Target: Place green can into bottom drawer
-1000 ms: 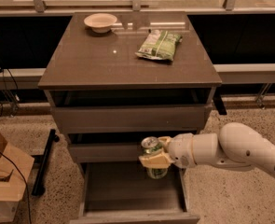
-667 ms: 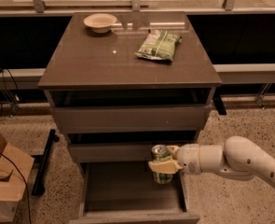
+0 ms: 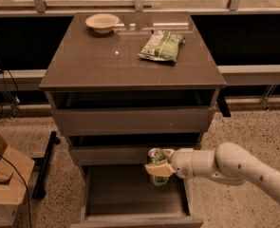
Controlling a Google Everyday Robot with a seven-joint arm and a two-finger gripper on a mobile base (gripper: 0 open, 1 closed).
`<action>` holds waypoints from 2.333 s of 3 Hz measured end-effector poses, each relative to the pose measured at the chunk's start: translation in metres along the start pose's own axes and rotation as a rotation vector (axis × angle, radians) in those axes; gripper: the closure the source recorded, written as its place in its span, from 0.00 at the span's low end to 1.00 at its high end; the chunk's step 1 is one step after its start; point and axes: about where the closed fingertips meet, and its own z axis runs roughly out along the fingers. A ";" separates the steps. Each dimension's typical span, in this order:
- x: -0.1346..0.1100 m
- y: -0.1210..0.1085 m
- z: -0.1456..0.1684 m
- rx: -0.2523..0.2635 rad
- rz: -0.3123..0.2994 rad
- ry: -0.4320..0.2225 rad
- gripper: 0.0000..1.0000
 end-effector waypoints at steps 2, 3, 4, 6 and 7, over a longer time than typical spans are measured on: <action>0.056 -0.060 0.075 -0.029 -0.074 -0.079 1.00; 0.060 -0.060 0.078 -0.033 -0.062 -0.084 1.00; 0.065 -0.064 0.082 -0.027 -0.097 -0.077 1.00; 0.114 -0.091 0.123 0.041 -0.139 -0.265 1.00; 0.159 -0.096 0.157 0.042 -0.118 -0.331 1.00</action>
Offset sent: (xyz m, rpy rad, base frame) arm 0.0816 0.0337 -0.1561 0.0879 -0.1329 0.0304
